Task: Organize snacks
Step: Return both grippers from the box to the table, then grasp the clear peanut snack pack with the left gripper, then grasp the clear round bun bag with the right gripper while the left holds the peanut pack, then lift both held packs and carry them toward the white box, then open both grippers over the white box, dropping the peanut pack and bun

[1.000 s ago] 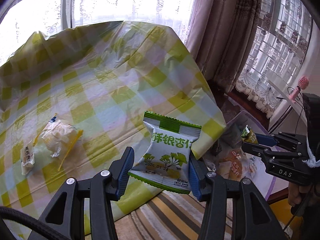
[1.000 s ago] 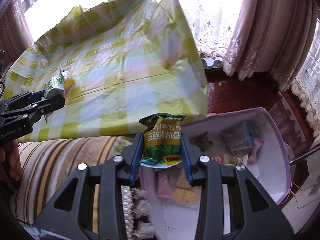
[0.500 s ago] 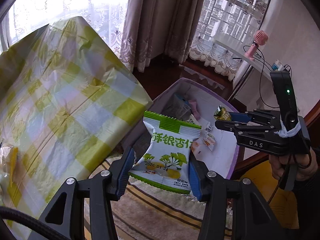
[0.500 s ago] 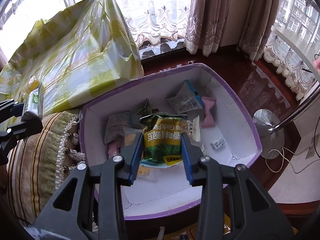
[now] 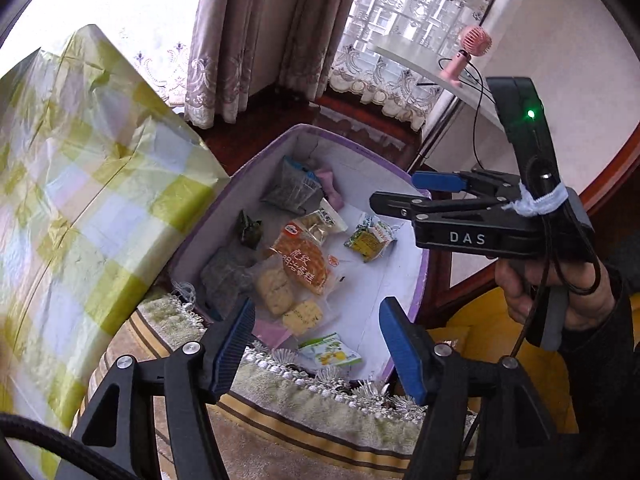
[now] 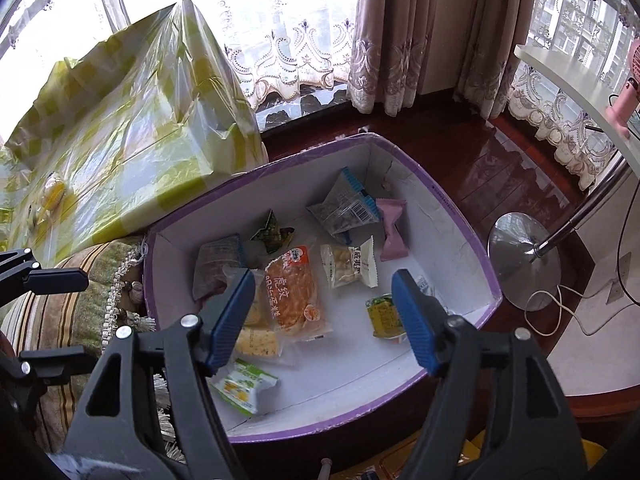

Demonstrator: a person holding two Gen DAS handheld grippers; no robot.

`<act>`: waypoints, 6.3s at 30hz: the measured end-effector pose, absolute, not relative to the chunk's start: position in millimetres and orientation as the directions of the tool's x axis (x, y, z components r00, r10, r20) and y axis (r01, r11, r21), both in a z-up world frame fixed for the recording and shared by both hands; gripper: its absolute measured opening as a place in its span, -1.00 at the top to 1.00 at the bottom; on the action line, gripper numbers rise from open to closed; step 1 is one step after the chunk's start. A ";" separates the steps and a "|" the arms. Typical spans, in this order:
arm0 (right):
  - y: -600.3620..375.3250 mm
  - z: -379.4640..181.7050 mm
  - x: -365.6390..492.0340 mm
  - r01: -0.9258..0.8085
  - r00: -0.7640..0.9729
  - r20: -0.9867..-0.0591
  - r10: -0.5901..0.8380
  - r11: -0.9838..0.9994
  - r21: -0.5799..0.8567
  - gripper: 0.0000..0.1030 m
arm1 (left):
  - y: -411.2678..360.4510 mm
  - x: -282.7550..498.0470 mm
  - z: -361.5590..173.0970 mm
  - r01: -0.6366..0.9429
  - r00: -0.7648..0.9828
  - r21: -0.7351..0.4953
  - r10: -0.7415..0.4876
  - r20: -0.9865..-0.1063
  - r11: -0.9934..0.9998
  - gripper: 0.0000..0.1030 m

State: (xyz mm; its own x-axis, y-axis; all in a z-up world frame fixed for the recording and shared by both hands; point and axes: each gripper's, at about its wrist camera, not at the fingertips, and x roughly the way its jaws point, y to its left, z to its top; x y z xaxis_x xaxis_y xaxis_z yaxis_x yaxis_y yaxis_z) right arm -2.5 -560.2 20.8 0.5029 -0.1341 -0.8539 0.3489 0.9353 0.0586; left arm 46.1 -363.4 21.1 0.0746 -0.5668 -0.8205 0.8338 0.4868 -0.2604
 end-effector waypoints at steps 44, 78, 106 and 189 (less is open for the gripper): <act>-354.2 44.2 123.4 -0.134 0.558 -0.814 0.162 0.986 0.104 -0.43 | -22.8 172.4 6.1 -0.049 0.600 -0.295 -0.208 -0.772 0.954 -0.27; -238.7 32.7 202.7 -0.263 0.556 -0.784 0.277 0.953 0.150 -0.49 | -12.6 254.3 -43.2 -0.004 0.570 -0.109 -0.087 -0.817 0.994 0.26; -151.4 -9.0 276.4 -0.321 0.505 -0.831 0.234 0.945 0.071 -0.76 | 16.8 236.1 -35.1 -0.087 0.639 -0.252 -0.140 -0.756 0.964 0.48; -520.9 27.7 13.5 0.347 0.542 -0.826 -0.152 0.936 0.056 -0.28 | -310.2 110.2 22.3 0.505 0.207 -0.505 -0.666 -0.717 0.700 0.49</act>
